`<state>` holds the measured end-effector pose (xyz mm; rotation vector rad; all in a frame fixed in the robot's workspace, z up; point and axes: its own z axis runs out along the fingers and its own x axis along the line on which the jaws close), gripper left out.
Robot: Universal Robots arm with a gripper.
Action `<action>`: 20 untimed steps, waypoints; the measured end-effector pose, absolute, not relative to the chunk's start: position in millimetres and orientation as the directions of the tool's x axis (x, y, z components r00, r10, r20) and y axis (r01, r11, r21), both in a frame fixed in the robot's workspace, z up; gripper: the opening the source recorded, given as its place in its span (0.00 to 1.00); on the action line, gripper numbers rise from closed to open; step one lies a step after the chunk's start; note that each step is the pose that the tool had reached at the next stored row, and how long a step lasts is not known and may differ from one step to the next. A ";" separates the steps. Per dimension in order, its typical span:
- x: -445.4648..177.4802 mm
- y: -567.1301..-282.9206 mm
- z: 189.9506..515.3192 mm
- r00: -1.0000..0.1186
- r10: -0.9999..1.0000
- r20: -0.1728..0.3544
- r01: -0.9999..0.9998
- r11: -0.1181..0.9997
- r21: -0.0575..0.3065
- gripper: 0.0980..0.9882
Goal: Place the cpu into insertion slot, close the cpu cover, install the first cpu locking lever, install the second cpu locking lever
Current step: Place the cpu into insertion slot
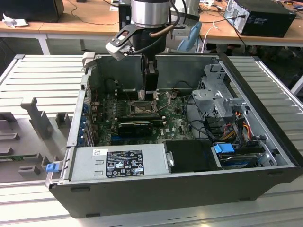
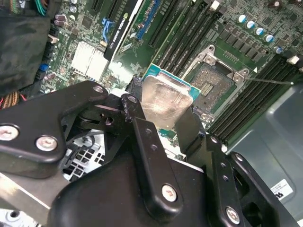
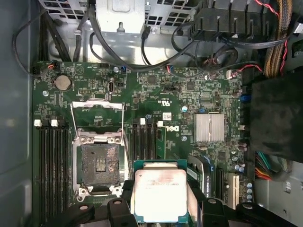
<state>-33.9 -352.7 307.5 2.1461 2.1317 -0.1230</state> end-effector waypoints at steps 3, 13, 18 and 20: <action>-33.9 -352.7 306.5 0.009 0.996 -0.090 1.000 -0.007 0.023 0.48; -35.9 -353.0 295.7 0.009 1.000 0.008 1.000 -0.010 0.023 0.48; -36.0 -353.1 287.0 0.009 1.000 0.009 1.000 -0.009 0.023 0.48; -36.0 -353.1 282.3 0.009 1.000 0.009 1.000 -0.010 0.023 0.48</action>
